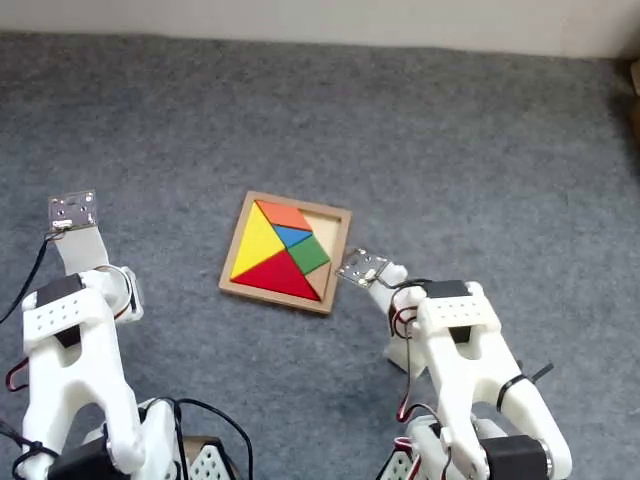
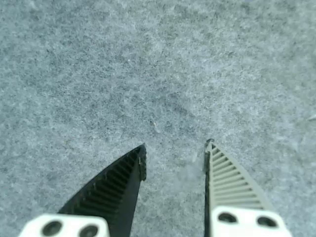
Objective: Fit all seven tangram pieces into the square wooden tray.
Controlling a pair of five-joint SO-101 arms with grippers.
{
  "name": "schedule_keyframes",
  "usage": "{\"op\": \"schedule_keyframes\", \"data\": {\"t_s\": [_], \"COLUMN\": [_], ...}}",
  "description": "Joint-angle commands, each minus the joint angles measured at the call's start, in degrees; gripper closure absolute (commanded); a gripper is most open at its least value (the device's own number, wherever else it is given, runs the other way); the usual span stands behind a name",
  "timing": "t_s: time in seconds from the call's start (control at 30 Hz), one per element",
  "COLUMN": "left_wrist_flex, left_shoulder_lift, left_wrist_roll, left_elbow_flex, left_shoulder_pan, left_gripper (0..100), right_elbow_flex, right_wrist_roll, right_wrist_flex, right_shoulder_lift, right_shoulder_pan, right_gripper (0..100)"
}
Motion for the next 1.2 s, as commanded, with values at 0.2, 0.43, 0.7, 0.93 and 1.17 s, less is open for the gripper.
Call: {"op": "schedule_keyframes", "data": {"t_s": [0.2,0.43,0.7,0.93,1.17], "left_wrist_flex": [-0.8,-0.8,-0.8,-0.8,-0.8], "left_shoulder_lift": [-1.7,-1.7,-1.7,-1.7,-1.7], "left_wrist_roll": [-0.4,-0.4,-0.4,-0.4,-0.4], "left_elbow_flex": [-0.2,-0.2,-0.2,-0.2,-0.2], "left_shoulder_pan": [1.3,1.3,1.3,1.3,1.3], "left_gripper": [80,80,80,80,80], "right_elbow_flex": [-12.4,-18.4,-19.0,-19.0,-18.9], "right_wrist_roll": [-12.7,-19.6,-21.9,-22.0,-23.0], "right_wrist_flex": [-3.4,-3.4,-1.5,-1.8,-7.3], "right_shoulder_lift": [0.0,0.0,-0.1,0.0,0.1], "right_shoulder_pan": [-2.2,-3.6,-6.5,-8.0,-11.0], "right_gripper": [90.4,90.7,83.0,82.3,82.3]}}
